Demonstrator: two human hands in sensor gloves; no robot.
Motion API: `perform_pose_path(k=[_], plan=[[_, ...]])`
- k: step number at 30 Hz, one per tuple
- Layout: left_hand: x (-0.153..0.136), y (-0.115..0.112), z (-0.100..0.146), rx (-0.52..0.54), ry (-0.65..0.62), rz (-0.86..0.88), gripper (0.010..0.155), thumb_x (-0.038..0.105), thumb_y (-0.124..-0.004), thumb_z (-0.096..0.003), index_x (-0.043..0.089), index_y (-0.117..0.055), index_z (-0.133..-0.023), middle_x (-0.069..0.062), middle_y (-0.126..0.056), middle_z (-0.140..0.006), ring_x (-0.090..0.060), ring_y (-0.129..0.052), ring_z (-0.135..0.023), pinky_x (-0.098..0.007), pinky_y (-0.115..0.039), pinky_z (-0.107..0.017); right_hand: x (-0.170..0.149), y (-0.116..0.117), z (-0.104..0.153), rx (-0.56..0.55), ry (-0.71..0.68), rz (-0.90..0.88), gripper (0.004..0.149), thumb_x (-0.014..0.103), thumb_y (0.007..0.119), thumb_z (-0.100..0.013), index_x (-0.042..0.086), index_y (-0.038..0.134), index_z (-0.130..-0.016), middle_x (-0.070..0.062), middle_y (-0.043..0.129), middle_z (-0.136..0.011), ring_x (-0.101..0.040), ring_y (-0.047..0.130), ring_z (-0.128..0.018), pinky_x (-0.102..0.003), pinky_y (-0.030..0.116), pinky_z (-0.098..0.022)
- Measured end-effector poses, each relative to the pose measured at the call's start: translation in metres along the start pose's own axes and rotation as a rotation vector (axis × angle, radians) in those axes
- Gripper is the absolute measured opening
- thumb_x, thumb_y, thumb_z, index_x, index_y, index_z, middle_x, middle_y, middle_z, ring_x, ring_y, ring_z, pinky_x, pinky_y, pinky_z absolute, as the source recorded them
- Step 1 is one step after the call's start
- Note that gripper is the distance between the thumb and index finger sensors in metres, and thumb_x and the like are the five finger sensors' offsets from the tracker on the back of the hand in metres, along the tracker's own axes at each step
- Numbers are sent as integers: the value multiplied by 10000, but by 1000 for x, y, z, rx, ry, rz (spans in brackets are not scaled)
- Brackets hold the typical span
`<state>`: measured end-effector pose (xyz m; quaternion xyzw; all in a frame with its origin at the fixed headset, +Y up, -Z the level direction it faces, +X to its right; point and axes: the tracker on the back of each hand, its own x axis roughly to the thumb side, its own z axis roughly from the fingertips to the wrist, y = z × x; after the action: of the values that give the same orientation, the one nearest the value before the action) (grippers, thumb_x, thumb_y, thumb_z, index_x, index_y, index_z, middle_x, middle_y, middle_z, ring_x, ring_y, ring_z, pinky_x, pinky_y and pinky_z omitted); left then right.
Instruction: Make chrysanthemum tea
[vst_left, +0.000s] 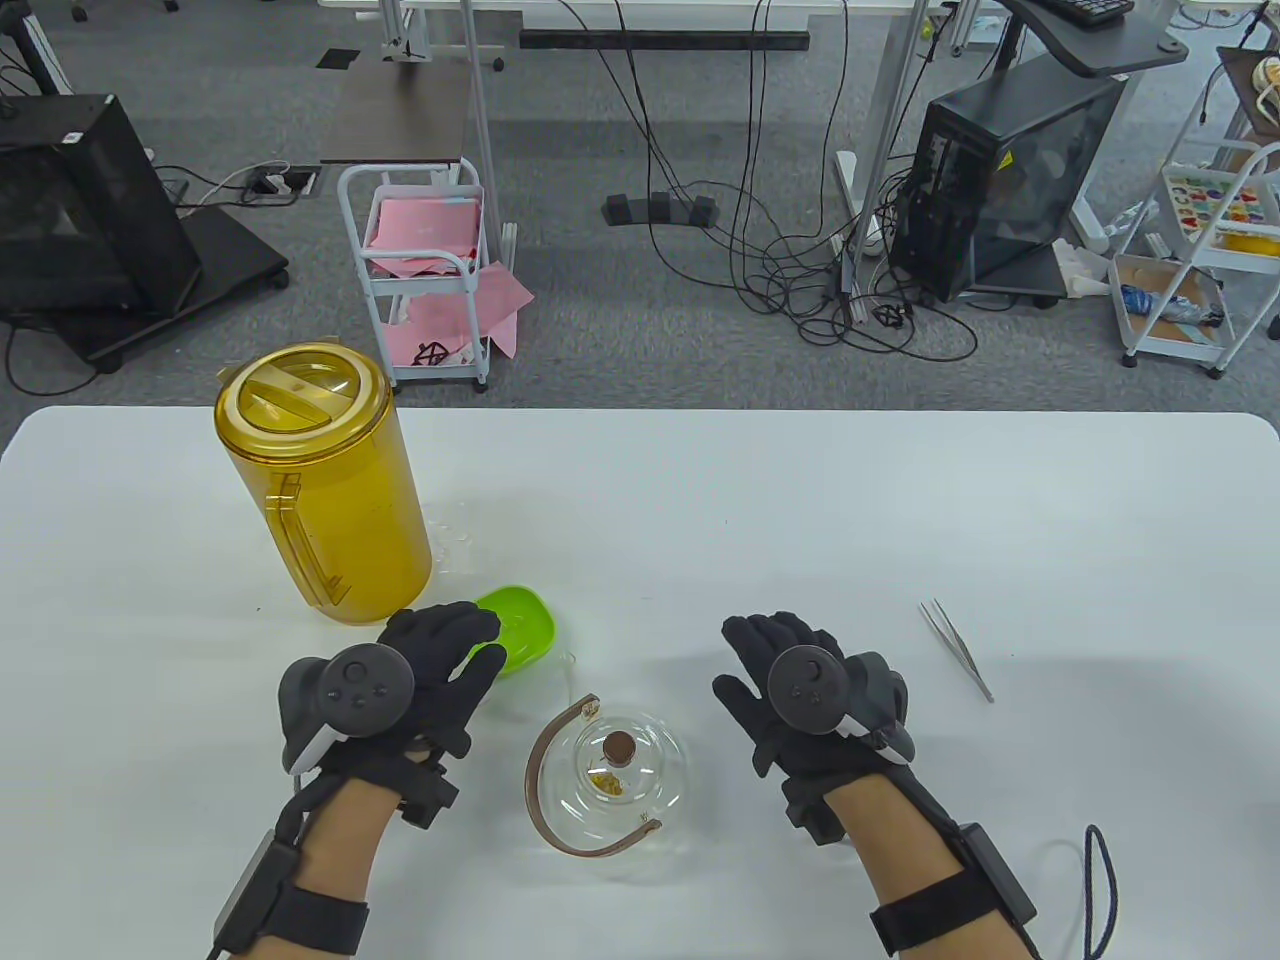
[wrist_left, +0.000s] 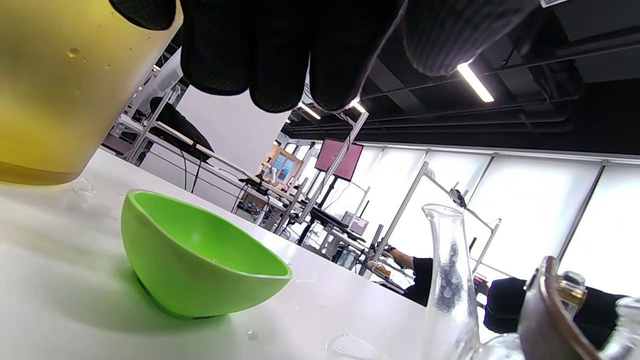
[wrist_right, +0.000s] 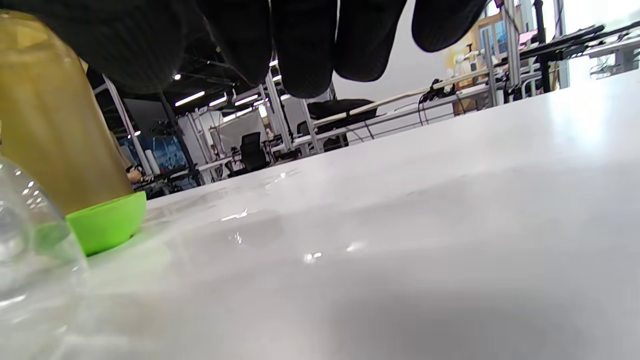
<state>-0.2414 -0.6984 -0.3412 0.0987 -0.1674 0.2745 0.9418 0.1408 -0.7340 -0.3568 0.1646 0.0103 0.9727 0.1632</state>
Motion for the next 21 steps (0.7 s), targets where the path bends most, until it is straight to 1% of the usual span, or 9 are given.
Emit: perform_pose_path(k=[4,14,21], plan=[[4,1,2,7,-12,-4,568,564,-724,-576,220,-777,-1024,-126,-810,-1092,-448,-727,-997,-678,-467,-764,-1,1,2,11,5,-2,797,646,714,-525,241,477,-1169,-89,512,-1181,-437,526,-1114,-675,484,-734],[3,-6,0,-24,-14,-10,563,564,-724,-575,219,-788,-1016,-126,-814,-1088,-450,-729,-993,-679,-467,-762,-5,-4,1,-15,21,-15,759,627,699,-539,234,513,-1161,-92,539,-1172,-435,541,-1110,-674,488,-733],[2,-3,0,-8,-10,-12,561,564,-725,-574,221,-791,-1013,-125,-818,-1084,-447,-732,-992,-679,-469,-762,-1,3,-2,14,4,-5,739,617,690,-547,235,526,-1157,-87,551,-1168,-433,541,-1112,-673,486,-736]])
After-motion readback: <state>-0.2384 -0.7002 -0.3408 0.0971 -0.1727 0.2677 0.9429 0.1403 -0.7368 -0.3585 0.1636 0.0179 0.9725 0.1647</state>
